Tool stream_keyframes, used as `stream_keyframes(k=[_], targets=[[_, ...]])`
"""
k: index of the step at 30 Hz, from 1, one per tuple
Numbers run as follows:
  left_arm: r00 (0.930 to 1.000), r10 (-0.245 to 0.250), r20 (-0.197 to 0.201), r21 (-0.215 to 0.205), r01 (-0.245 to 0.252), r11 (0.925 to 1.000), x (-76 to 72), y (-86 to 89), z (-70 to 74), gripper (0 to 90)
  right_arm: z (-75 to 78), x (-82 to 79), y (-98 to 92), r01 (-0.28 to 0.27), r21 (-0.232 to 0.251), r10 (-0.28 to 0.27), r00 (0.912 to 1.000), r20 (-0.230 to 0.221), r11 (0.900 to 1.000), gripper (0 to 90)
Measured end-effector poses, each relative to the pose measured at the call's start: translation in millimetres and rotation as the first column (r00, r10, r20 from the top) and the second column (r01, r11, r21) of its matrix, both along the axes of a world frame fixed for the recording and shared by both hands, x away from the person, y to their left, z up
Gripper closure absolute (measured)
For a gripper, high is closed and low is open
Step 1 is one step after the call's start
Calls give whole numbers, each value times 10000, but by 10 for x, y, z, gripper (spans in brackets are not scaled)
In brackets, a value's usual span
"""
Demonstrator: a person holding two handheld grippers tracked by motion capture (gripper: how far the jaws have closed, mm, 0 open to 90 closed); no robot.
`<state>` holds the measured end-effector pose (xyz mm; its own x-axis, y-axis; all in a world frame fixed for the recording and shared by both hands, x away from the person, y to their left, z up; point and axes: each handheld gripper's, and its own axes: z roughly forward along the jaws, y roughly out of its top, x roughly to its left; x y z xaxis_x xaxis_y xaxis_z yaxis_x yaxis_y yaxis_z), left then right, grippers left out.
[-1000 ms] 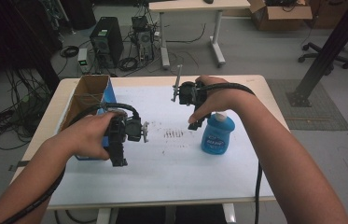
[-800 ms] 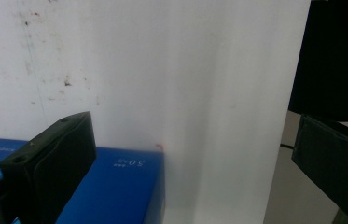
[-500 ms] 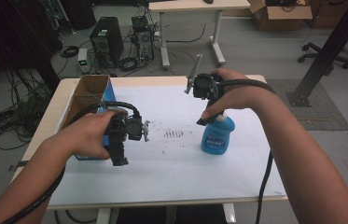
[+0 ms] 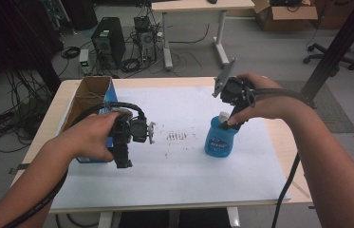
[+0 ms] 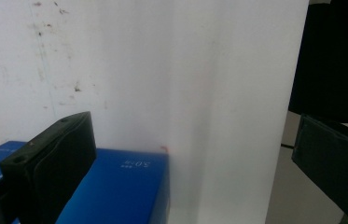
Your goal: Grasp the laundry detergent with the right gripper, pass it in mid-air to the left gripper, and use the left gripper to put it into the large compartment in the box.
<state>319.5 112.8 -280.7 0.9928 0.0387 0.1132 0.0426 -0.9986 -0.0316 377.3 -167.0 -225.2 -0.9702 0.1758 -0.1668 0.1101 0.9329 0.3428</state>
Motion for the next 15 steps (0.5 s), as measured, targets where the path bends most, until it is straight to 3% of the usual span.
stream_keyframes(k=[9, 15], targets=[[10000, -75, 31, 68, 74, 9999, -17, -55, 38, 2, -111, -118, -359, 228, 830, -223, 9997, -59, 9963, 34], [9999, -121, 37, 111, 121, 9999, -25, -68, 45, 2, -238, -170, -640, 536, 2181, -569, 9983, 87, 9745, 30]])
